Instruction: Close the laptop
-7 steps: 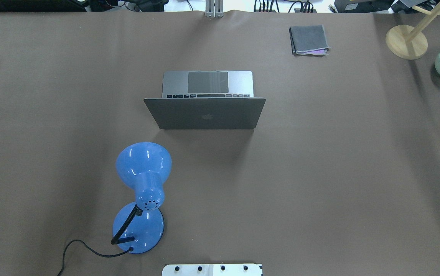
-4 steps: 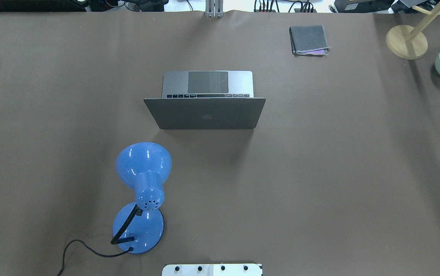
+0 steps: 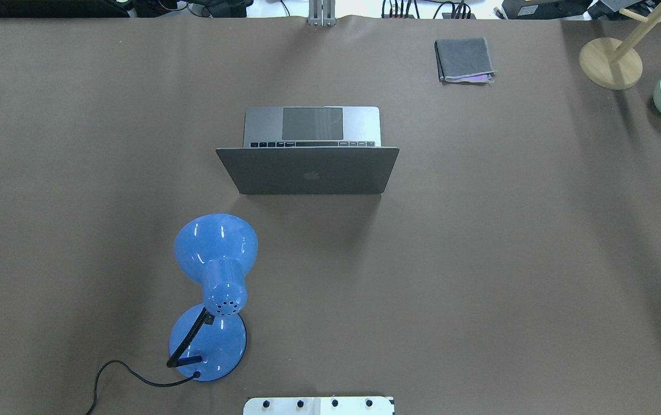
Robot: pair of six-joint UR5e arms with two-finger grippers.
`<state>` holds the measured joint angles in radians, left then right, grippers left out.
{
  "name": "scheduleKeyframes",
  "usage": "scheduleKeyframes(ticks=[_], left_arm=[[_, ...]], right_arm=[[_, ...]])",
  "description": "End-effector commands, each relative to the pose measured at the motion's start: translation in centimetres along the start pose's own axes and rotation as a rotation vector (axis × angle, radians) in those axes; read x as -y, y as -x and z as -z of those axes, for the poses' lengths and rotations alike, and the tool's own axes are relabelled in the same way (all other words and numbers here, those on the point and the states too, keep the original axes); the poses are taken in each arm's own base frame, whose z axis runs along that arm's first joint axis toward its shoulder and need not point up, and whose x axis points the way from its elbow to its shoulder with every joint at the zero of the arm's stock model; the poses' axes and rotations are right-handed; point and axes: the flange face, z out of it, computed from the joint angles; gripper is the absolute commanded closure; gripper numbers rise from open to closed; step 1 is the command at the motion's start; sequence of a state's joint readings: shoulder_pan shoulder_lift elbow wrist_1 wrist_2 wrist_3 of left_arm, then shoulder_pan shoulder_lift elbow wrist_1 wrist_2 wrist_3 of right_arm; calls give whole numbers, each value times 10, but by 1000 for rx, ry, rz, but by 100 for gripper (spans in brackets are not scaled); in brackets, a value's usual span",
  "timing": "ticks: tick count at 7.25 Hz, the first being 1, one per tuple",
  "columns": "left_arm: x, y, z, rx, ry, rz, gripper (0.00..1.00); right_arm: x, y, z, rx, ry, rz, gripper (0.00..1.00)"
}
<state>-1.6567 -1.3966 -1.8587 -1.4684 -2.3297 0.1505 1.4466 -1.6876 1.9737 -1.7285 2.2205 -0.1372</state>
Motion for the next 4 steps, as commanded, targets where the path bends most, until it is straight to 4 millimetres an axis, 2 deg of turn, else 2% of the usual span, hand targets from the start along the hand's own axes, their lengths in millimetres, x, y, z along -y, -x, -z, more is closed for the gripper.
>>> scheduleKeyframes(ticks=[1, 2, 4], left_arm=[[14, -6, 9, 8, -55, -47, 2], [23, -14, 18, 16, -112, -98, 2], [34, -21, 27, 31, -216, -196, 2]], right_arm=[[22, 12, 20, -6, -50, 33, 0], [41, 20, 34, -15, -107, 77, 0], [44, 24, 39, -13, -152, 79, 0]])
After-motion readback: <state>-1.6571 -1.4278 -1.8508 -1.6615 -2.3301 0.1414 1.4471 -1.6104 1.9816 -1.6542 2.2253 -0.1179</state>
